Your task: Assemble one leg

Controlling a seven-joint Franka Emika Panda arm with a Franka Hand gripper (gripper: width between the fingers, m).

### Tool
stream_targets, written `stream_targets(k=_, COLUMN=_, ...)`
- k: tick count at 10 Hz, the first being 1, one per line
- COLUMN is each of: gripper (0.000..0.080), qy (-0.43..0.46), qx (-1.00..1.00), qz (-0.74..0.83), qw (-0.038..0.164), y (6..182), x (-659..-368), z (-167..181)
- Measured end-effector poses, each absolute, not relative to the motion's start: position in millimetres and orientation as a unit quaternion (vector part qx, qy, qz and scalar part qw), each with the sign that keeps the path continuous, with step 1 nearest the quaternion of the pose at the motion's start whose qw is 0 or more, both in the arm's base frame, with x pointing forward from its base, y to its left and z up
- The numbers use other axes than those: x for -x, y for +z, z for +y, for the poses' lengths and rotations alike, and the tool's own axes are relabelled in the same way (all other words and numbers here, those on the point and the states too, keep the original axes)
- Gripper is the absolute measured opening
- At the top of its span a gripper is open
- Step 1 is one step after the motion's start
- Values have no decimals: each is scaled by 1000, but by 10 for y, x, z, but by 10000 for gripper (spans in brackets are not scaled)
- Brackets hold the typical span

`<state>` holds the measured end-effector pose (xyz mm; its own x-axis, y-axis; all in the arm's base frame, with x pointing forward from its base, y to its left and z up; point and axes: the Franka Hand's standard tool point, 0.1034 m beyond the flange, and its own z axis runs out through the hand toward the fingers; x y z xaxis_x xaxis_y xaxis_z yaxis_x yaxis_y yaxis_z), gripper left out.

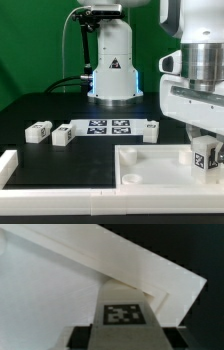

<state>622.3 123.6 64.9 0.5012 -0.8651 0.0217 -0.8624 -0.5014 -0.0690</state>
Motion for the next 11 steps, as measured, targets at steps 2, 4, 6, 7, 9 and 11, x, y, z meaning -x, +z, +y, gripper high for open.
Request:
stream_targets(k=2, gripper=520, qy=-30, qx=905, qz=424, qw=23, y=652, x=-6205, z=1275)
stream_targets(k=4, gripper=642, qy=-34, qx=958, qz=285, qw=19, y=658, x=-6214, z=1257)
stream_targets(k=6, gripper=649, qy=-40, qx=984, qz=171, qw=13, y=664, x=-6230, z=1239)
stream_targets(k=7, gripper=649, qy=-43, qx=994, qz=98, qw=5, y=675, x=-6243, z=1234)
stream_targets(k=9, gripper=649, qy=-44, qx=999, qz=10, qw=-7, y=679, x=-6247, z=1236)
stream_targets(k=11, gripper=649, qy=-44, qx=995, qz=-84, qw=-19, y=681, x=-6251, z=1221)
